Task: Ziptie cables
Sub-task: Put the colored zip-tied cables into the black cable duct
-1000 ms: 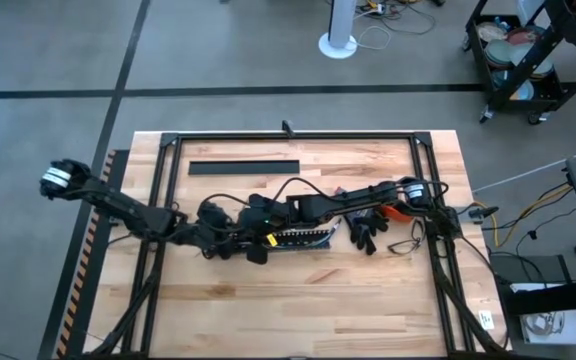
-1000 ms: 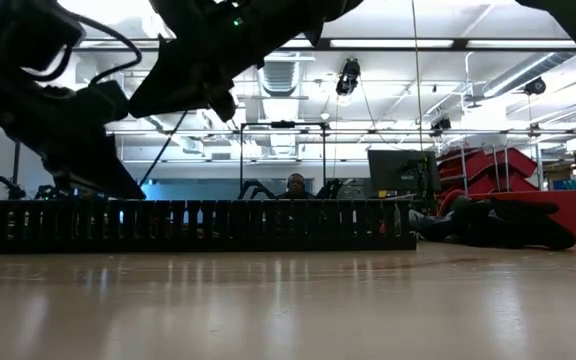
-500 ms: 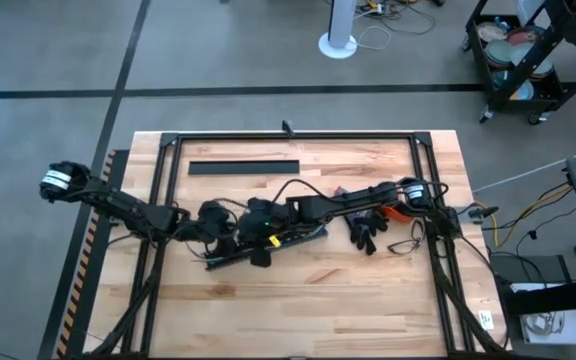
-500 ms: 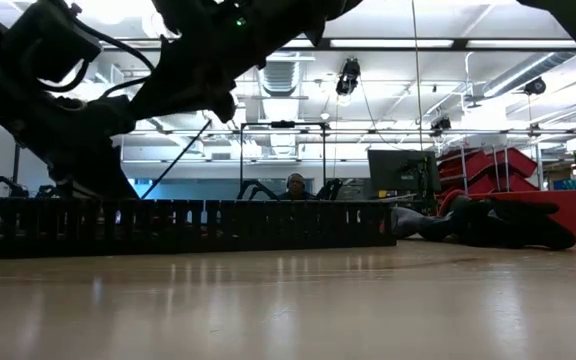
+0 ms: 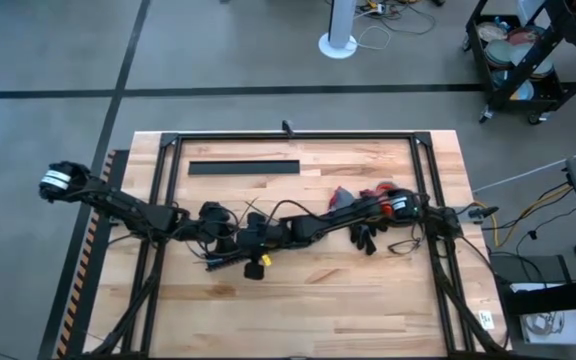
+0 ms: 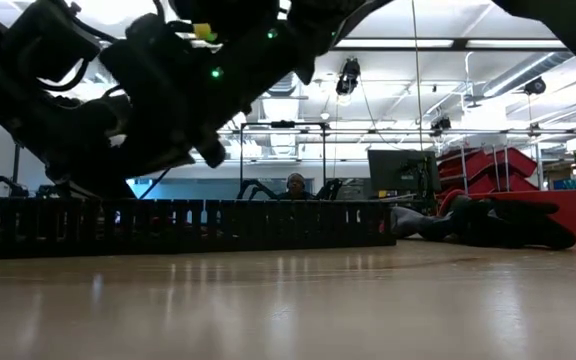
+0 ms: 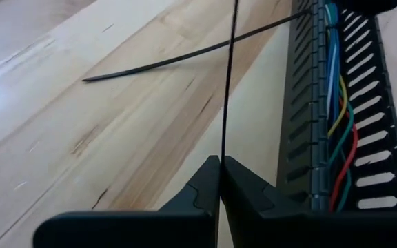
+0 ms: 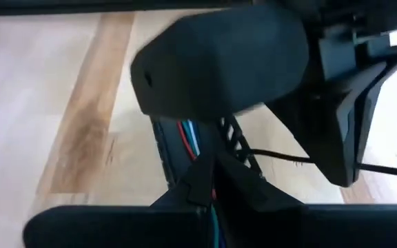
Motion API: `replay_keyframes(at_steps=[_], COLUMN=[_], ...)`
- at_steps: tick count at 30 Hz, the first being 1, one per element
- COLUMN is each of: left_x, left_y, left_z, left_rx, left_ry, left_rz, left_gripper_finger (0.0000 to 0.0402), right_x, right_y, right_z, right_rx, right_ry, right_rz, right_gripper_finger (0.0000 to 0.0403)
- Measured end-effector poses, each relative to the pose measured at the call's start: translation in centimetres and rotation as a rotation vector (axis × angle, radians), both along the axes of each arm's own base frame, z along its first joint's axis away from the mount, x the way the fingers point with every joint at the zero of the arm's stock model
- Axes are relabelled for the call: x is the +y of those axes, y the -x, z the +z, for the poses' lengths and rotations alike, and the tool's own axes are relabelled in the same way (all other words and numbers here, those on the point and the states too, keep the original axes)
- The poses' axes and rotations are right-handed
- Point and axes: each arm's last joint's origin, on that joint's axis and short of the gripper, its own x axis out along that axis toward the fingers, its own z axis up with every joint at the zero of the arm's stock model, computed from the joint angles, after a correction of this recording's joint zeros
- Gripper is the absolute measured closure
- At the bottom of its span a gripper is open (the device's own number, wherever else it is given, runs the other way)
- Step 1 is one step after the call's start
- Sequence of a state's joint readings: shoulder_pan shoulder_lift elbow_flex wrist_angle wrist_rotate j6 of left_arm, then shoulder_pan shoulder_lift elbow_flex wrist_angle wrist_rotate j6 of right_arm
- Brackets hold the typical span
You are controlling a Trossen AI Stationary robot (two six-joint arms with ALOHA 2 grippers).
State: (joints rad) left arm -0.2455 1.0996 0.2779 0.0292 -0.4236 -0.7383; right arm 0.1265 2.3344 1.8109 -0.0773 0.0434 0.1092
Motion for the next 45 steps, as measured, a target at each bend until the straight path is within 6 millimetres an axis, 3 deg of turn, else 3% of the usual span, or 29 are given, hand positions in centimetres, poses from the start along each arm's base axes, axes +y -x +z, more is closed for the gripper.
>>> replay_keyframes(at_steps=[9, 13, 28, 40, 45], left_x=[-0.1, -0.1, -0.1, -0.1, -0.1], left_y=[0.0, 0.0, -0.1, 0.5, 0.7], left_z=[0.1, 0.1, 0.2, -0.7, -0.9], left_rx=[-0.004, -0.006, -0.011, 0.043, 0.049], left_ry=[0.020, 0.019, 0.028, 0.044, 0.050], left_rz=[-0.013, -0.014, -0.043, -0.065, -0.062], left_gripper_finger=[0.0402, 0.0402, 0.0401, 0.0401, 0.0401], right_x=[-0.2, -0.5, -1.3, -1.5, -1.2], right_y=[-0.8, -0.9, -0.4, -0.4, -0.4], right_z=[-1.0, -2.5, -3.4, -3.4, -1.6], right_rx=[-0.084, -0.056, 0.037, 0.040, -0.001], right_ry=[-0.010, -0.019, -0.030, -0.024, -0.007], right_rz=[-0.016, -0.032, -0.061, -0.069, -0.043], right_gripper_finger=[0.0402, 0.0403, 0.0403, 0.0403, 0.0403])
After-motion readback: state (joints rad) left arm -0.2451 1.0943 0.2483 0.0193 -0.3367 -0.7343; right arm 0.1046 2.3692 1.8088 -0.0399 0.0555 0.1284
